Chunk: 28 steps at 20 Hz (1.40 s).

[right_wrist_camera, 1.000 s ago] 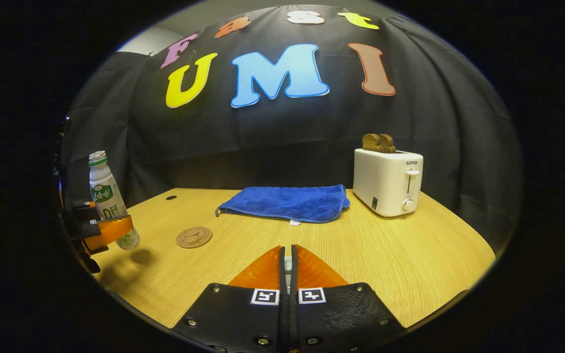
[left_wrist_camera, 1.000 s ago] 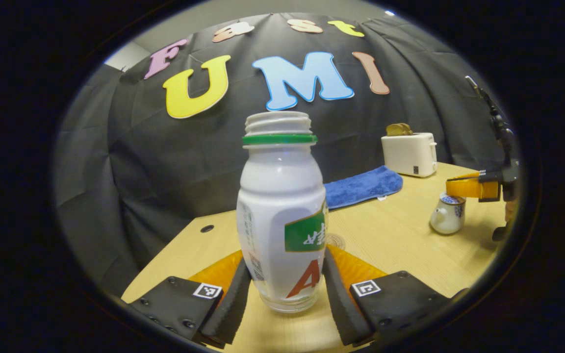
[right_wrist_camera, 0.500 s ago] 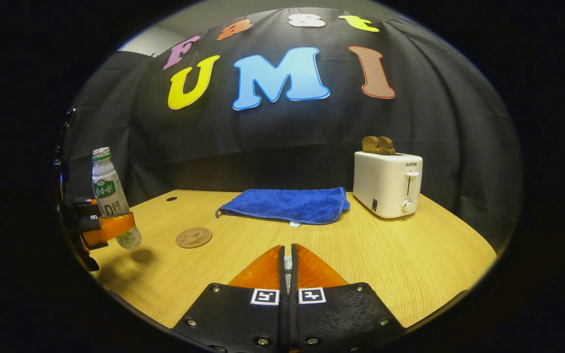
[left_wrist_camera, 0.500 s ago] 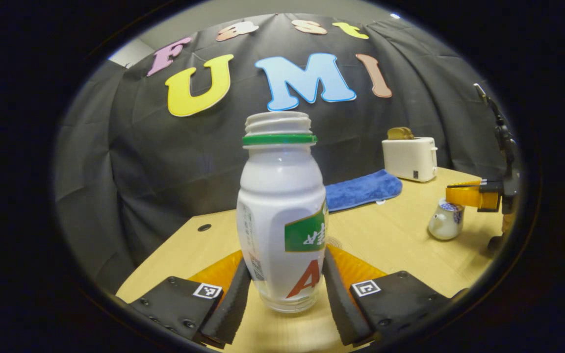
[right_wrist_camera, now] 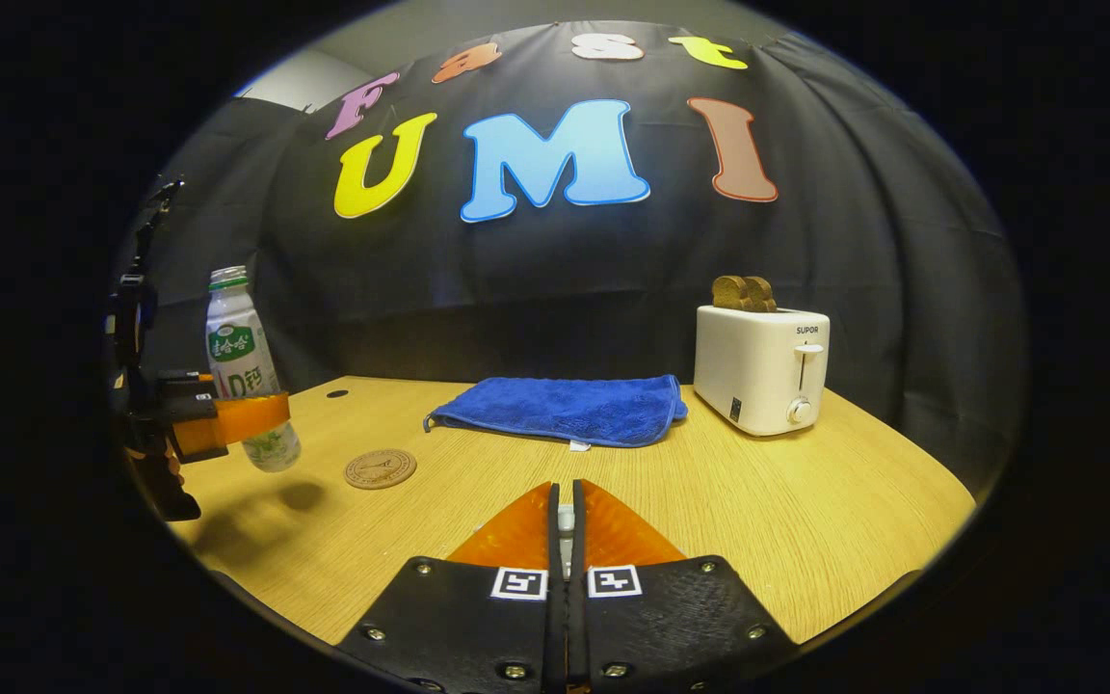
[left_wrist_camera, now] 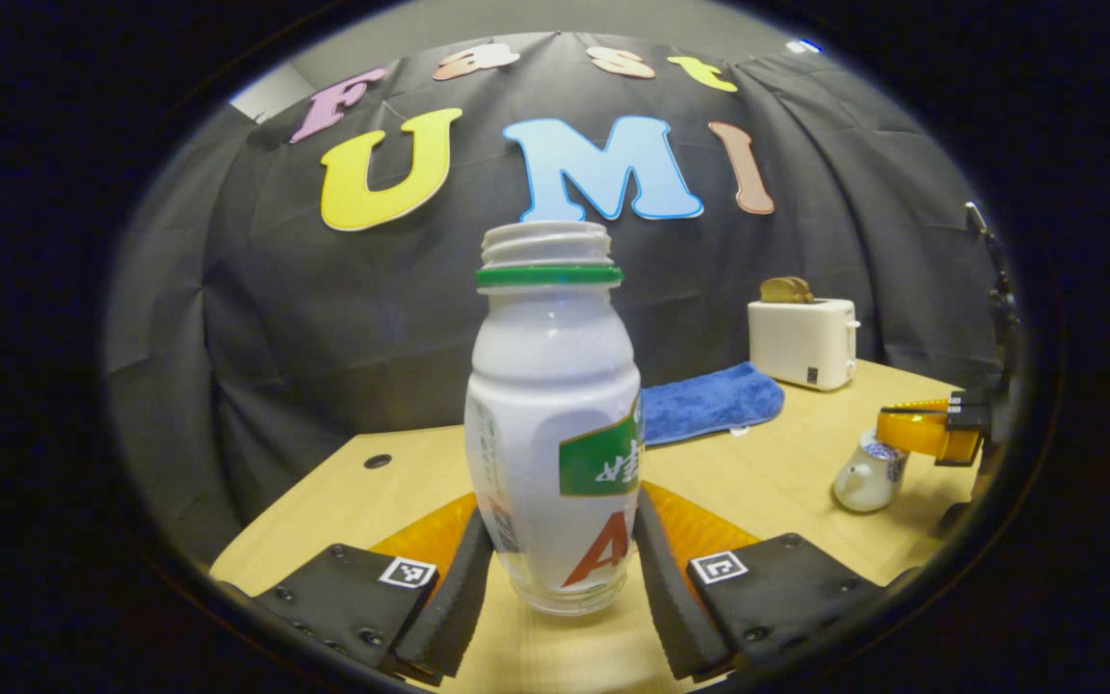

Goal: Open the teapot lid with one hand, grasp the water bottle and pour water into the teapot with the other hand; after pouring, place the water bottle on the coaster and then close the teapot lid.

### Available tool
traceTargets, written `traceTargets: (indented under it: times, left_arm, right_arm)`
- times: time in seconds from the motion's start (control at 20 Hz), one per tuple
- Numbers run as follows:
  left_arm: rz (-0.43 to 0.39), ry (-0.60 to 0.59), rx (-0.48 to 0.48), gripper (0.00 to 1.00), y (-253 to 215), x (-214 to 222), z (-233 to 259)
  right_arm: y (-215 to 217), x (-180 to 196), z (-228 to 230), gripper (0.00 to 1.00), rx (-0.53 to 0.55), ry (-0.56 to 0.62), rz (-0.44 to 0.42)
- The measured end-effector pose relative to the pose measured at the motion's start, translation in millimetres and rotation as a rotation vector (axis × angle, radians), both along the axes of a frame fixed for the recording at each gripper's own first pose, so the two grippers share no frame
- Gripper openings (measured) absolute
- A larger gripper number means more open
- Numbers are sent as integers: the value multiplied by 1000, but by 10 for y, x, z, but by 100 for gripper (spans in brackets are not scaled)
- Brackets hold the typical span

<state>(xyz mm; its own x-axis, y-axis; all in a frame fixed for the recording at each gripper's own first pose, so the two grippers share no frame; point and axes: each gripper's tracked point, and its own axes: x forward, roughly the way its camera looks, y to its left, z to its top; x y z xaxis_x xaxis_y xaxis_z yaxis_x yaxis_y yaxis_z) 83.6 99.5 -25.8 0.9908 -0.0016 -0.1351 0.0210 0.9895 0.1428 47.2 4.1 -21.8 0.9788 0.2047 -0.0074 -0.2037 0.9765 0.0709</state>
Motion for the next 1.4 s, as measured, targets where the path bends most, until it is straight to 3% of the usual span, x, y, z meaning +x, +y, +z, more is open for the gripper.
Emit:
traceTargets:
  times: [0.55,0.95,1.3,1.35,1.4]
  left_arm:
    - [-26,104,-171,87,-65,727,-253]
    - [-20,159,-191,87,-202,953,-543]
    - [-4,138,-189,87,-214,1025,-552]
    - [-3,136,-192,82,-212,1032,-547]
    - [-3,134,-194,85,-204,1031,-542]
  right_arm:
    - [16,-45,0,1,19,-2,13]
    - [22,-50,-5,1,27,-3,16]
    - [3,-11,-11,1,33,-2,18]
    - [4,-6,-19,1,33,-2,18]
    - [3,-2,-21,1,33,-2,18]
